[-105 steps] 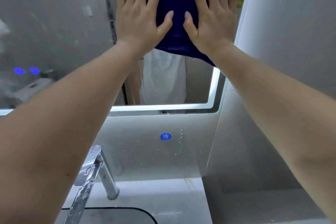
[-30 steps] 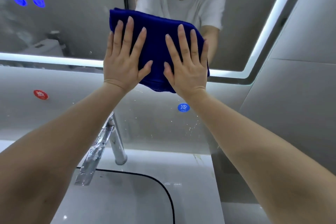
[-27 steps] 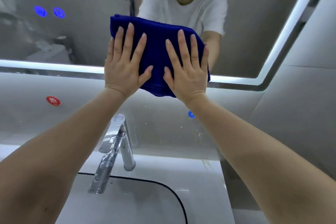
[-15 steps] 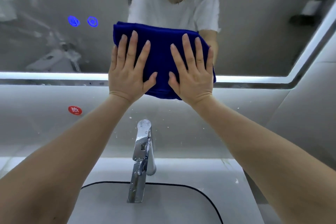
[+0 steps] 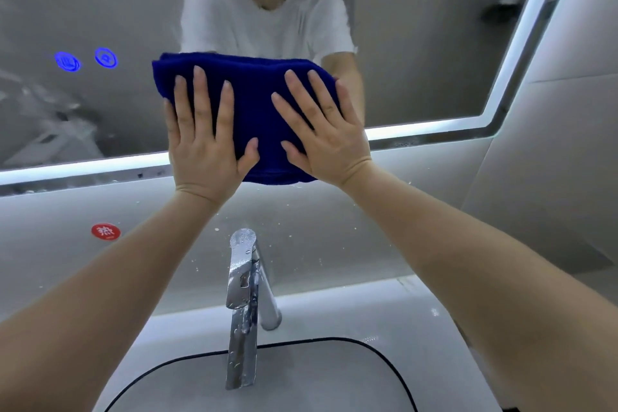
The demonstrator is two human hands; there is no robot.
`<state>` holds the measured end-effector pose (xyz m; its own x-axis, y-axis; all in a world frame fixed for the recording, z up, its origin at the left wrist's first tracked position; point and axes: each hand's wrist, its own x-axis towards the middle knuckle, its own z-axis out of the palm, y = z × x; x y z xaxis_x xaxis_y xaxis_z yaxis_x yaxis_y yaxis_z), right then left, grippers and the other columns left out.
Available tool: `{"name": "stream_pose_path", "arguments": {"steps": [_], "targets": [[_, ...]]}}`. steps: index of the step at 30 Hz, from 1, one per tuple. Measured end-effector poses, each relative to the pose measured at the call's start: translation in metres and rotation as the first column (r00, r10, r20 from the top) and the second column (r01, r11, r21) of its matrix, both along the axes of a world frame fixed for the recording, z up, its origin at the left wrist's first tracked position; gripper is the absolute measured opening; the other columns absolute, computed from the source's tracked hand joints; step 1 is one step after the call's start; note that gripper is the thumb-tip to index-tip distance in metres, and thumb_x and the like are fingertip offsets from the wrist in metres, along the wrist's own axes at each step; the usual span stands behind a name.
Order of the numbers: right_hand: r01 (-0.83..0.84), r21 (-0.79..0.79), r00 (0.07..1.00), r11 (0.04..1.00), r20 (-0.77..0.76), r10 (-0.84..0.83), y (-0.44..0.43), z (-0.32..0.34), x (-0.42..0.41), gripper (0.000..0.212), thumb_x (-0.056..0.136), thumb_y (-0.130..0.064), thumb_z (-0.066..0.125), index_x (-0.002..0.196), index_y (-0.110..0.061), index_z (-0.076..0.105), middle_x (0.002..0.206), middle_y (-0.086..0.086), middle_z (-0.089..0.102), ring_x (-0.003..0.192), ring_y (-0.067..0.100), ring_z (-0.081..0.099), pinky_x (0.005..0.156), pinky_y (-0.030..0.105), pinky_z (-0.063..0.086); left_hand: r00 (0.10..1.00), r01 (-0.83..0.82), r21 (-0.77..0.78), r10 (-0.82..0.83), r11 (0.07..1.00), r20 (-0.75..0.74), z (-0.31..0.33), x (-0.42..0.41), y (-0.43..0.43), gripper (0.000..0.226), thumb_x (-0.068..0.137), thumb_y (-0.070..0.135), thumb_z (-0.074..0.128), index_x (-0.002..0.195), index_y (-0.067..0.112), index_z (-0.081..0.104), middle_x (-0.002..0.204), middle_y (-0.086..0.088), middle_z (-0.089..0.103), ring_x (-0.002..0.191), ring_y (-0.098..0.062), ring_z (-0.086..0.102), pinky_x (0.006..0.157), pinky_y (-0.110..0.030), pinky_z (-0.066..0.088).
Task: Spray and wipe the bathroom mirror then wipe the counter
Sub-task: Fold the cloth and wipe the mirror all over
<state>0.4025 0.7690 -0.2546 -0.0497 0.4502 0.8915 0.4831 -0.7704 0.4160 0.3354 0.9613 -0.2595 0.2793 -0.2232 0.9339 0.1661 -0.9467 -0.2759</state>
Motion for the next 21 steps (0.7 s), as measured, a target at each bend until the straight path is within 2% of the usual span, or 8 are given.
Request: {"name": "stream_pose_path", "arguments": {"steps": [4,8,12,16,18,21], "targets": [[-0.008,-0.064,0.999,0.998,0.043,0.01,-0.028,-0.002,0.01,0.052,0.096,-0.042,0.041,0.141,-0.018,0.042,0.141,0.01,0.051,0.134,0.03,0.039,0.113,0.047,0.027,1.0,0.012,0.019,-0.011,1.0,-0.028,-0.002,0.006,-0.023,0.069,0.095,0.049,0.036,0.146,0.004,0.025,0.143,-0.033,0.035,0.135,-0.044,0.02,0.118,-0.044,0.004],[0.01,-0.112,0.997,0.994,0.075,-0.002,-0.084,-0.007,0.029,0.052,0.097,-0.042,0.04,0.142,-0.017,0.042,0.145,0.009,0.042,0.135,0.03,0.036,0.116,0.046,0.018,0.999,0.027,-0.015,-0.028,1.0,-0.044,-0.01,0.023,-0.077,0.068,0.094,0.05,0.036,0.144,0.004,0.028,0.142,-0.031,0.036,0.135,-0.043,0.021,0.115,-0.051,0.015],[0.017,-0.179,0.997,0.984,0.073,-0.004,-0.146,-0.003,0.049,0.052,0.099,-0.041,0.037,0.145,-0.016,0.037,0.149,0.009,0.037,0.136,0.031,0.034,0.118,0.045,0.013,0.998,0.047,-0.051,-0.049,0.998,-0.029,-0.014,0.043,-0.138,0.067,0.092,0.049,0.04,0.142,0.005,0.031,0.142,-0.029,0.038,0.135,-0.042,0.022,0.117,-0.045,0.008],[0.002,-0.212,0.999,0.977,0.037,0.006,-0.202,0.003,0.063,0.051,0.1,-0.038,0.035,0.146,-0.016,0.033,0.148,0.009,0.03,0.137,0.031,0.03,0.119,0.043,0.01,0.999,0.05,-0.078,-0.052,0.996,-0.017,-0.013,0.062,-0.194,0.066,0.092,0.048,0.042,0.142,0.006,0.032,0.142,-0.028,0.038,0.135,-0.041,0.022,0.117,-0.046,0.008],[0.004,-0.221,1.0,0.975,0.019,0.0,-0.219,0.007,0.067,0.051,0.101,-0.037,0.034,0.147,-0.016,0.029,0.149,0.008,0.028,0.141,0.03,0.024,0.12,0.041,0.005,0.998,0.06,-0.111,-0.064,0.992,-0.028,-0.012,0.066,-0.213,0.066,0.093,0.047,0.042,0.143,0.006,0.03,0.144,-0.028,0.037,0.136,-0.041,0.02,0.117,-0.046,0.008],[0.011,-0.228,1.0,0.974,-0.013,-0.015,-0.228,0.008,0.068,0.054,0.101,-0.037,0.033,0.15,-0.018,0.02,0.151,0.007,0.025,0.148,0.023,0.006,0.12,0.04,0.002,0.997,0.061,-0.148,-0.068,0.987,-0.044,-0.012,0.067,-0.223,0.066,0.093,0.046,0.042,0.144,0.007,0.028,0.145,-0.027,0.034,0.137,-0.04,0.019,0.117,-0.045,0.006]]}}
